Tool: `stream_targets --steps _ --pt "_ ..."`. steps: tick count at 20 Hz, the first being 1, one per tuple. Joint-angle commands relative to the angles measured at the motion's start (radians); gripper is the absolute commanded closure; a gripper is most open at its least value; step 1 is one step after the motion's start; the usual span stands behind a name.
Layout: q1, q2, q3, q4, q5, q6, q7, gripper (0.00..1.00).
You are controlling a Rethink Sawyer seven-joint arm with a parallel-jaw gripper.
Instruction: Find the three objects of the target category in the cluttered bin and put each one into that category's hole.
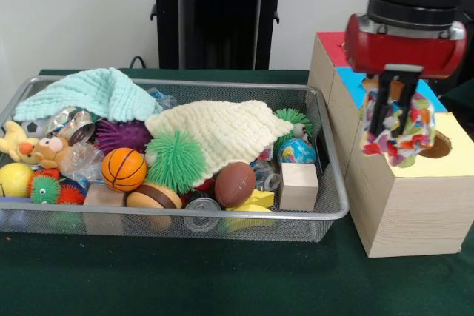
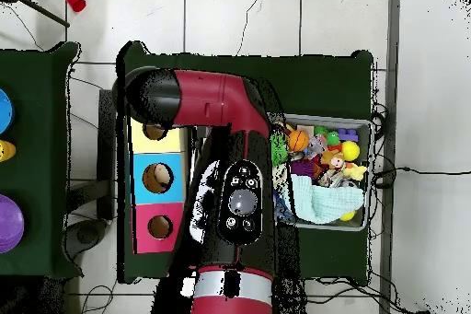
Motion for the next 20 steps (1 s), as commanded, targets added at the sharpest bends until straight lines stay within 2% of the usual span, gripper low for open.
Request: stream_targets --steps 1,7,9,16,20 --pt "0.038 -0.006 -0.032 0.126 0.055 0.091 0.367 1.0" --pt "0.059 0.023 -0.03 0.133 0.108 0.103 0.389 1.0" --pt "0.068 0.022 -0.031 0.166 0.126 0.094 0.408 1.0" --pt "0.097 0.053 -0.034 0.196 0.183 0.121 0.506 1.0" --pt "0.104 0.077 -0.051 0.173 0.183 0.154 0.532 1.0"
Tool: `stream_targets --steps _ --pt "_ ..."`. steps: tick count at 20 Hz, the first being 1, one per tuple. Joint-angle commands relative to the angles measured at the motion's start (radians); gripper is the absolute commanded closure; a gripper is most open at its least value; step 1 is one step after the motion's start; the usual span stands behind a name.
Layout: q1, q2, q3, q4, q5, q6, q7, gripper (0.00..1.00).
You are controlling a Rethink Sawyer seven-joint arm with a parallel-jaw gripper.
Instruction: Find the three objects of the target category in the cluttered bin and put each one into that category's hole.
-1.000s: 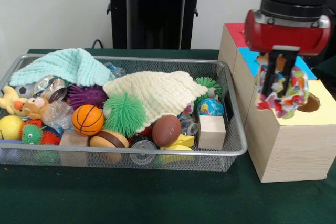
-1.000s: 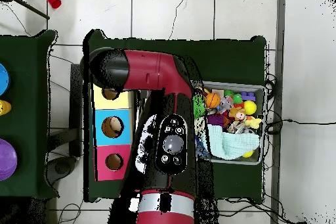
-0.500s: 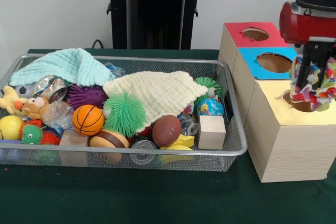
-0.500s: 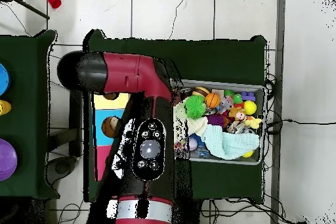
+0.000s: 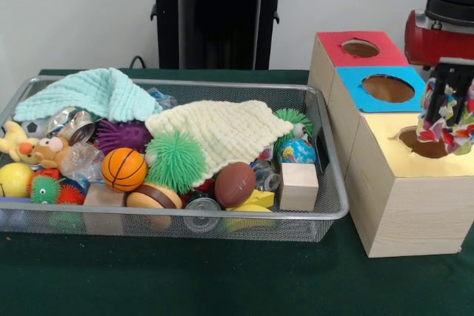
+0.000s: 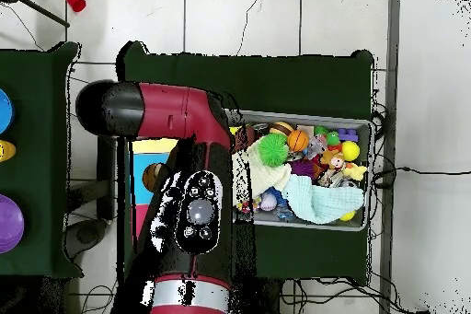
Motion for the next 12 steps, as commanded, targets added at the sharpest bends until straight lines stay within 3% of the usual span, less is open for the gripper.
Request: stream_targets --steps 1,5,12 --pt "0.005 0.068 -0.011 0.111 0.042 0.164 0.337 1.0" --pt "0.004 0.098 -0.003 0.093 0.061 0.203 0.377 1.0" --pt "0.001 0.138 0.014 0.104 0.063 0.182 0.39 1.0"
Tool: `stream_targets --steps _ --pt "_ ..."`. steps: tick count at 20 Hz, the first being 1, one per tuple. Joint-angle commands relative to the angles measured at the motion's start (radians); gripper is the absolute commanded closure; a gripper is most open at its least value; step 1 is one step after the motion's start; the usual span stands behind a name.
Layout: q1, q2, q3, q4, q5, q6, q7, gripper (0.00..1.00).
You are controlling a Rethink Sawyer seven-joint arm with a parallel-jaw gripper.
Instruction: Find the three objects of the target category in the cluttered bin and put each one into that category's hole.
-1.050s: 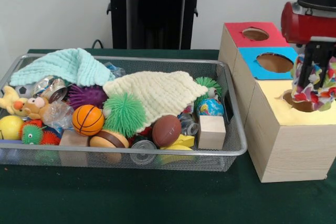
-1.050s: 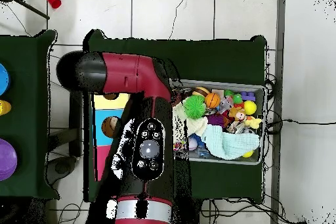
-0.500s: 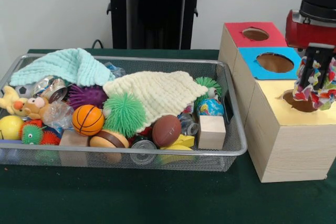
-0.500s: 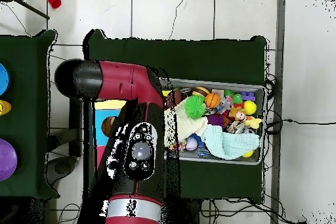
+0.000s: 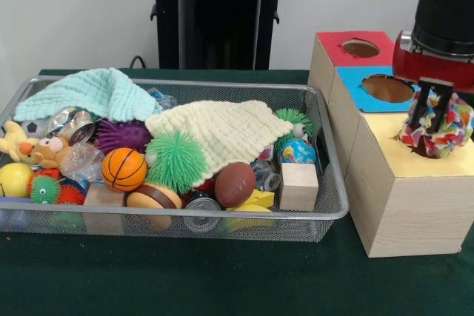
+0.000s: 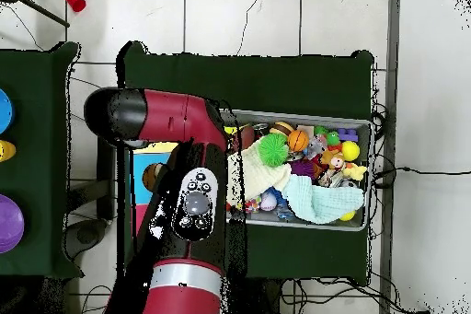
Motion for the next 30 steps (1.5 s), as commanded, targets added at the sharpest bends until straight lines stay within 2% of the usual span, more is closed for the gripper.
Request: stream_targets --steps 1,5,7,12,19,22,26,30 --pt "-0.015 0.078 0.031 0.104 0.037 0.094 0.273 1.0" --pt "-0.011 0.108 0.03 0.087 0.031 0.02 0.273 1.0" --pt "0.004 0.107 0.019 0.101 0.022 -0.05 0.279 1.0" --pt "-0.01 0.115 0.071 0.155 0.05 -0.225 0.259 1.0" --pt "-0.044 0.117 0.145 0.217 0.075 -0.398 0.208 1.0" --pt "-0.044 0.137 0.135 0.197 0.079 -0.391 0.208 1.0" --pt "-0.006 0.143 0.054 0.146 0.07 -0.283 0.238 1.0" --pt "-0.008 0.164 0.042 0.125 0.062 -0.276 0.232 1.0"
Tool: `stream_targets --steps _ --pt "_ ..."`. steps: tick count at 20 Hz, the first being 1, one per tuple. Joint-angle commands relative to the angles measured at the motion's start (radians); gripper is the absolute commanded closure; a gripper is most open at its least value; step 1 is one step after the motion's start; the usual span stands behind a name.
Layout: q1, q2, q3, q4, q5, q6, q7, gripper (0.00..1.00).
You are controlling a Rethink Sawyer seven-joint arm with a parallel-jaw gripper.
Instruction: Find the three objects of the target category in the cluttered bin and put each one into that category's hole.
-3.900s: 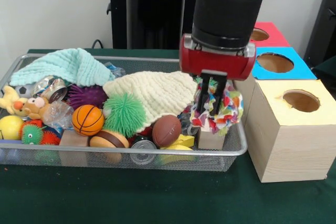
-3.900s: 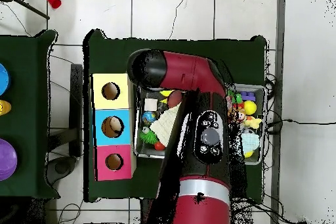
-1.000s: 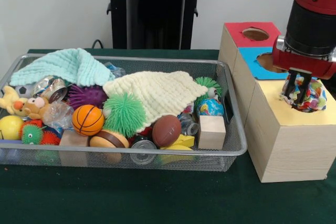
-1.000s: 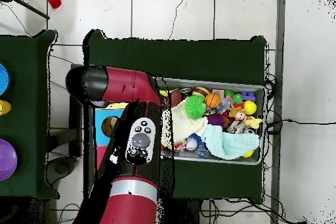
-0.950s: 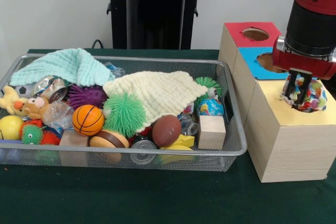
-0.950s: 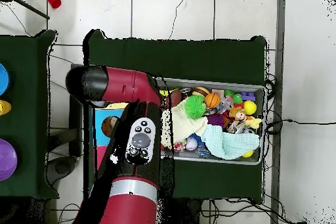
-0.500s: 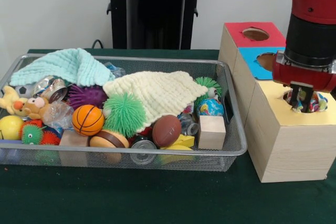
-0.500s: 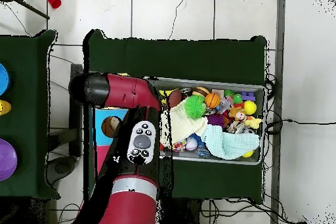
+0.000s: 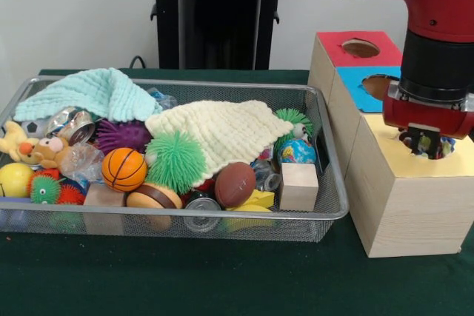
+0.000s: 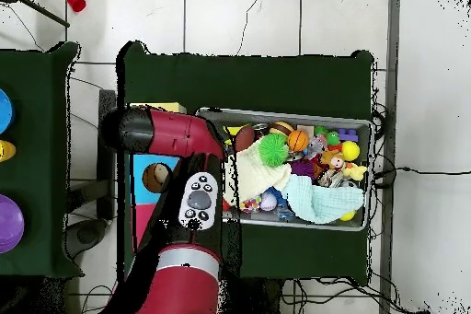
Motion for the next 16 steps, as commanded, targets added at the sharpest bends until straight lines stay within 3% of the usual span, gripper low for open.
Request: stream_targets --steps 1,11,16 --pt "-0.011 0.121 0.005 0.026 0.009 0.026 0.223 1.0" --pt "0.032 0.225 -0.122 -0.08 -0.012 0.077 0.251 1.0" --pt "0.041 0.229 -0.131 -0.082 0.003 0.086 0.254 1.0"
